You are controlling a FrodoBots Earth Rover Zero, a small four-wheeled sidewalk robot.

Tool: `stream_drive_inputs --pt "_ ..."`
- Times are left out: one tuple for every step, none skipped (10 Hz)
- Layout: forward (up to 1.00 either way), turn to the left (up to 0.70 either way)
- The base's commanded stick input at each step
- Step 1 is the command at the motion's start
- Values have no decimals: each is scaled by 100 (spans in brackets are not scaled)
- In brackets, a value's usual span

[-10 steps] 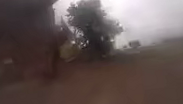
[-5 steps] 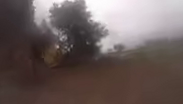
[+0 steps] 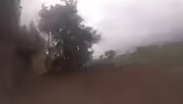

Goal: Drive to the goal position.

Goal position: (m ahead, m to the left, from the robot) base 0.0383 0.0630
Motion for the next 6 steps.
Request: stream_drive_inputs --pt "70 0" --pt "70 0" --pt "70 0" --pt "70 0" --pt "70 0" --pt "70 0"
